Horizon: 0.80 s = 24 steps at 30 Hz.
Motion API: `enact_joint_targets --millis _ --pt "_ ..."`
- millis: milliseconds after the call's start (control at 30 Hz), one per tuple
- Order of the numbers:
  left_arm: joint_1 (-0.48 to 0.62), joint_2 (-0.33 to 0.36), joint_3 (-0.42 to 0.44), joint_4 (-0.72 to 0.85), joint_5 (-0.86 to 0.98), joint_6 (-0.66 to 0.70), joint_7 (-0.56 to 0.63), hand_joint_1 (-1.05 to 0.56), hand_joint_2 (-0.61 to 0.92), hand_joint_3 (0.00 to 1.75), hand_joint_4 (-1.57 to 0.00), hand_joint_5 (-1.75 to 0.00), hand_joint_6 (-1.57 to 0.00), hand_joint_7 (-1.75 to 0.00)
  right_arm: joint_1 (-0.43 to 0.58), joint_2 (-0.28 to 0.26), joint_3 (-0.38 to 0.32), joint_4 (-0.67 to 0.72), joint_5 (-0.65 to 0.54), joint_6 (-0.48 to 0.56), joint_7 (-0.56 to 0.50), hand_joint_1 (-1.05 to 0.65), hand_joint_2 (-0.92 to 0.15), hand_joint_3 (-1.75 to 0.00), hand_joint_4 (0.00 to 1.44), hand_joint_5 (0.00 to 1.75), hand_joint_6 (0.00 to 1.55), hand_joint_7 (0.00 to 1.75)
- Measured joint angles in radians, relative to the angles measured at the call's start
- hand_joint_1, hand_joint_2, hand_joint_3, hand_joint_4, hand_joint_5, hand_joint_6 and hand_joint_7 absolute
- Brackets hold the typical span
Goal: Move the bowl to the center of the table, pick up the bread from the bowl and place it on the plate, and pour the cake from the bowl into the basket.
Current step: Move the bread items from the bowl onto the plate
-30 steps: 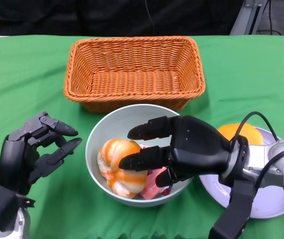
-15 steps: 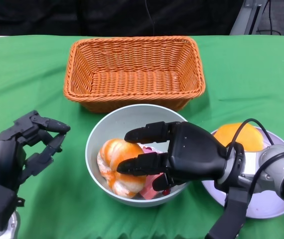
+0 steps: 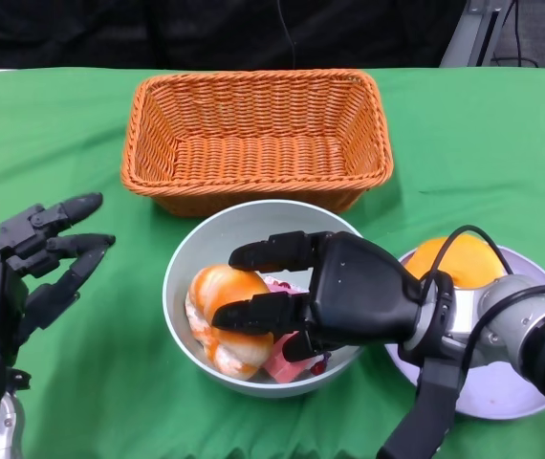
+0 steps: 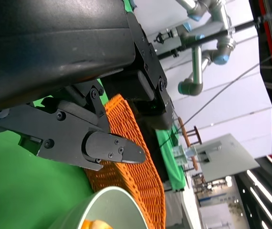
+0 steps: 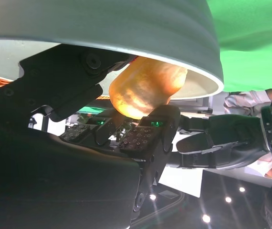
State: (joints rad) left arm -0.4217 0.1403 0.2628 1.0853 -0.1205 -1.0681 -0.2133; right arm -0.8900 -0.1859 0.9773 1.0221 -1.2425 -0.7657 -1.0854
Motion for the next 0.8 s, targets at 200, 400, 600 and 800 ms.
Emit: enact_joint_targets --millis 200,400,600,800 --pt "-0.013 0.001 0.017 0.001 -0.028 0.001 -0.003 -0.47 0.92 0.17 -0.91 -0.16 -0.79 -0.01 -0.017 0.016 0.025 0.02 0.001 0.01 -0.001 -0.55 -0.79 -0.01 0.75 0.03 0.89 0.02" --pt "-0.017 0.001 0.022 0.001 -0.034 0.008 -0.003 -0.48 0.92 0.18 -0.93 -0.15 -0.81 -0.01 -0.036 0.027 0.041 0.041 0.001 0.013 -0.003 -0.51 -0.81 -0.01 0.81 0.06 0.95 0.03" --pt "-0.018 0.001 0.026 0.001 -0.039 0.009 -0.006 -0.51 0.92 0.18 -0.94 -0.13 -0.81 -0.01 -0.044 0.06 0.082 0.068 -0.019 0.053 -0.076 -0.45 -0.82 -0.01 1.01 0.16 1.1 0.05" --pt "-0.018 0.001 0.026 0.001 -0.043 0.01 -0.018 -0.52 0.92 0.19 -0.97 -0.13 -0.82 -0.01 -0.049 0.086 0.109 0.108 -0.031 0.081 -0.155 -0.38 -0.81 0.0 0.92 0.75 1.19 0.01"
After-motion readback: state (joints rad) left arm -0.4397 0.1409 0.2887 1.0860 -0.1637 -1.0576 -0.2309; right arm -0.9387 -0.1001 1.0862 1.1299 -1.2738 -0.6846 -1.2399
